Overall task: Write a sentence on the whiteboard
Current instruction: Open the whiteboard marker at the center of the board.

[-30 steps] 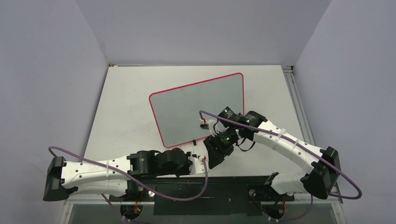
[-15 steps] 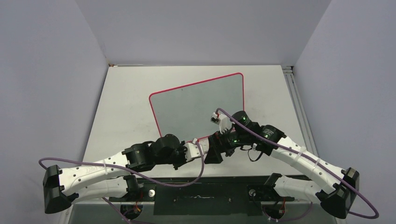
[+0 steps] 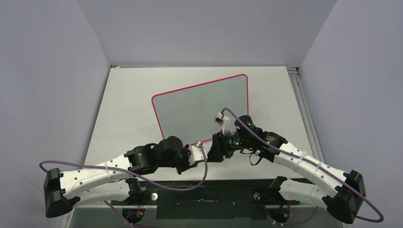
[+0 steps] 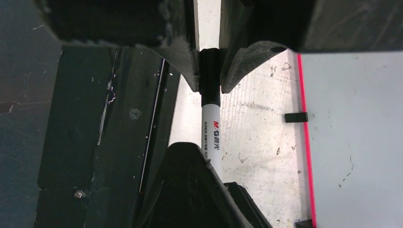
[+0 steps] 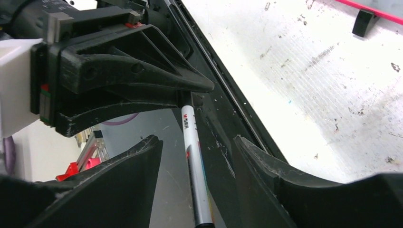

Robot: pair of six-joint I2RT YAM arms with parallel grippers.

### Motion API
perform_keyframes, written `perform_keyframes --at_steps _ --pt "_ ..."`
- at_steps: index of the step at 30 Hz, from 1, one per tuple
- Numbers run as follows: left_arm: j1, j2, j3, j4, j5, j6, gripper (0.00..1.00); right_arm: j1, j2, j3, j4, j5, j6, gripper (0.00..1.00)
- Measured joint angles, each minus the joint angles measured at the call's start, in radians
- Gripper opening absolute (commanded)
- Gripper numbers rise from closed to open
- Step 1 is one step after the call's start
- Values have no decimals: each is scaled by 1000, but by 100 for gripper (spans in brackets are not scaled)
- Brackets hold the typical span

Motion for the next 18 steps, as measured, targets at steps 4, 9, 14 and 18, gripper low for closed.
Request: perform_keyframes --at_steps 4,9,14,18 --pt "10 8 0 0 11 -5 0 5 -1 0 23 -11 13 48" --pt "24 12 2 0 16 -6 0 17 -6 -11 55 -12 30 41" --pt "28 12 2 0 33 -8 0 45 -6 -22 59 -5 32 39" --pt "28 12 2 0 43 -8 0 63 -6 -23 60 6 32 38"
